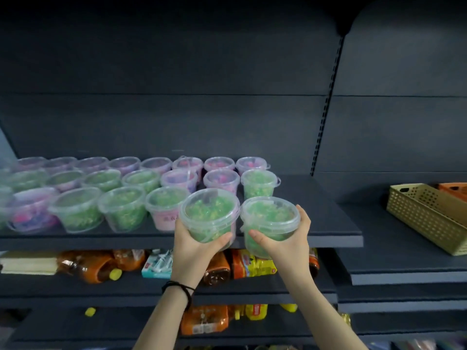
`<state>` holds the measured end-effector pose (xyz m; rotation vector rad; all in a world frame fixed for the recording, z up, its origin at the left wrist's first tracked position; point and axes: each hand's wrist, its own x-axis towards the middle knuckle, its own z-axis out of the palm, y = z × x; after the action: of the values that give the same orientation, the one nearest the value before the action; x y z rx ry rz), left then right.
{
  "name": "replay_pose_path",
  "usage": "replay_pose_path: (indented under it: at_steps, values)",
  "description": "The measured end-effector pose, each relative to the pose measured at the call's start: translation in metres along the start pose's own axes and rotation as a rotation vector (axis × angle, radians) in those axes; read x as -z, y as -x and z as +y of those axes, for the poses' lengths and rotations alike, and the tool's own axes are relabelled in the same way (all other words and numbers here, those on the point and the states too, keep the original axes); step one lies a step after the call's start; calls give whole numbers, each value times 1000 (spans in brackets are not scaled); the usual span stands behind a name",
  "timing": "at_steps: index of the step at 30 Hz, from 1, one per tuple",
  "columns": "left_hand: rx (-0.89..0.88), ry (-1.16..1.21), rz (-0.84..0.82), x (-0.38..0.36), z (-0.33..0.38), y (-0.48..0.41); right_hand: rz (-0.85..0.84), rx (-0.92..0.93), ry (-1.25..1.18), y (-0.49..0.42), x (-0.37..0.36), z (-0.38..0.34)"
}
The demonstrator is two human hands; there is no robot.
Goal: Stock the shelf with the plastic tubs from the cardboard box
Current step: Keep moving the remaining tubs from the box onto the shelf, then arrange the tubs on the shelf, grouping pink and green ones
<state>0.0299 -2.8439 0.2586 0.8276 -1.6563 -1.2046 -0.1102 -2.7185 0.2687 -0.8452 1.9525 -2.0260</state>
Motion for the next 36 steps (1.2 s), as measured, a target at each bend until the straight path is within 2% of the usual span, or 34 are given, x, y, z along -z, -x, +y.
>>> replay_pose_path:
  at_steps: [3,10,21,26,30,36]
  values:
    - [30,-103,30,-10,-16,-20,52,-9,38,-11,-11,10]
    - [38,-148,59,-34,-48,-42,90,3,118,-38,-18,40]
    - [64,-296,222,-57,-58,-68,-4,-67,91,-89,-31,59]
    - [9,-330,232,-54,-59,-74,-13,-84,97,-99,-35,65]
    - [41,-344,169,-47,-57,-75,-35,-69,91,-99,-35,65]
    - [24,-273,105,-33,-56,-57,-213,-89,108,-94,-13,63]
